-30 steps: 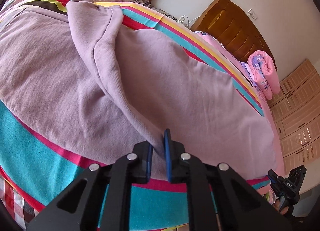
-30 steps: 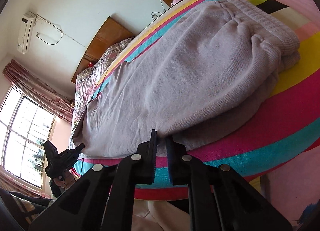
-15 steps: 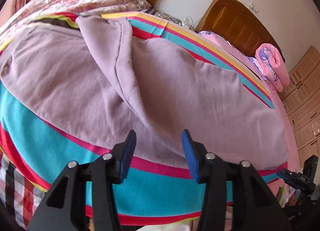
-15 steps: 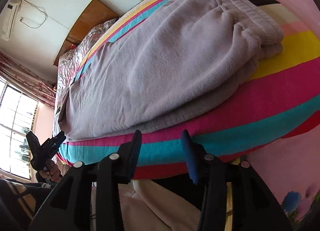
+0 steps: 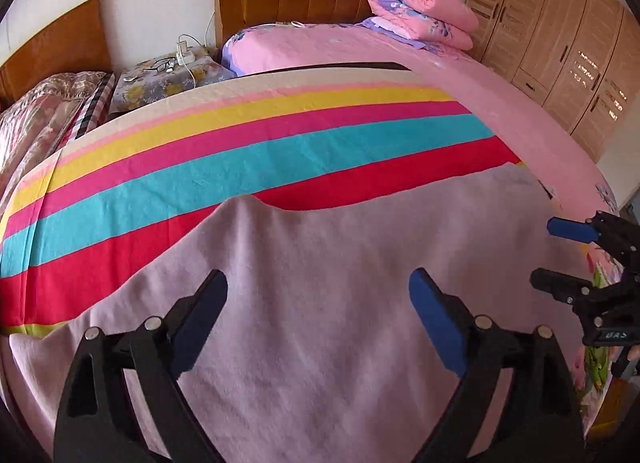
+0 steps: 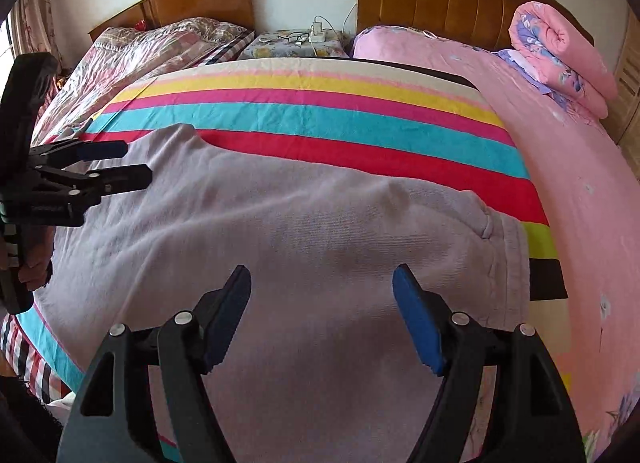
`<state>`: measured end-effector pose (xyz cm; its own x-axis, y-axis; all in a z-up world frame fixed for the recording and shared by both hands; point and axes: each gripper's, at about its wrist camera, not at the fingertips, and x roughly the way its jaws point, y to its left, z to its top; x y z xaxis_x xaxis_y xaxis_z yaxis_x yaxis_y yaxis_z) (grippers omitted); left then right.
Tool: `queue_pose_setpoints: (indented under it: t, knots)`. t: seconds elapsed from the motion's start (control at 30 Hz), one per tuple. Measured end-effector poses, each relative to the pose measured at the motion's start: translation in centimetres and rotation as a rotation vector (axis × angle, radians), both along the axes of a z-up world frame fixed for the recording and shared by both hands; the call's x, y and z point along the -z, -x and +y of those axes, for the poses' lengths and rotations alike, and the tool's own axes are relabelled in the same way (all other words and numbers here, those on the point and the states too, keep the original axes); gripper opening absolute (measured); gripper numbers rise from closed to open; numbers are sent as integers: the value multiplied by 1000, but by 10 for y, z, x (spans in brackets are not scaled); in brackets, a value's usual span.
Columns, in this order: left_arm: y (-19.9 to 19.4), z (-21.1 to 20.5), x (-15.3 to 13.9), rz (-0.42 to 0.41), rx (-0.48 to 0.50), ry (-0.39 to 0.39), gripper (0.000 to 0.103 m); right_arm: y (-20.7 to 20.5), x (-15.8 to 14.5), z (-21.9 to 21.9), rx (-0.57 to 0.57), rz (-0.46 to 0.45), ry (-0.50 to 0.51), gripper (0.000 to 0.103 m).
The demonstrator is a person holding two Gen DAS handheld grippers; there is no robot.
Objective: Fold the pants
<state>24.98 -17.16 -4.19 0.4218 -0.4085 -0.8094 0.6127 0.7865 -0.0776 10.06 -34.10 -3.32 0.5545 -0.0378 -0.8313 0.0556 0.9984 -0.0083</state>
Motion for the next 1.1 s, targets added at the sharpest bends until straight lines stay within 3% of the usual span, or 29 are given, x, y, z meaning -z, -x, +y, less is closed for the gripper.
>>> queue_pose_setpoints:
  t: [0.07,0.13,0.2,0.33,0.43,0.5,0.6,0.67,0.77,0.93,1.03,1.1]
  knots:
    - [-17,-6,27,10,-42,-69,88,2,19,-2,3,49,56,73]
    - [-16,-6,38,-68,-23,-76,93,10,39,-12,-1,87,83,74]
    - [-19,-7,41,-65,-33,-74,94,24,44,-19,-56,26,56,74]
    - [-21,-6,43,-69,-44,-70,94,29,47,-29,-58,-17,-1,79]
    - [-22,-2,41,-68,-46,-63,93,27,48,-22,-67,-9,32,83]
    - [-14,10,28,-108,-84,-69,93,29,44,-15,-58,20,45,83]
    - [8,64,-18,-188,-141,63,94,24,26,-4,-19,53,105,83]
    - [23,120,-43,-234,-211,137,102,20,0,11,-35,-15,86,83]
    - [42,219,-55,-295,-390,145,102,4,-40,61,-167,-139,-19,84]
    - [77,397,-30,-260,-864,105,102,-61,-65,221,-628,-204,-94,85]
    - [101,491,-11,-190,-1140,192,100,-99,-65,340,-949,-219,-104,84]
    - [119,539,-1,-172,-1273,255,96,-127,-58,418,-1117,-163,-142,75]
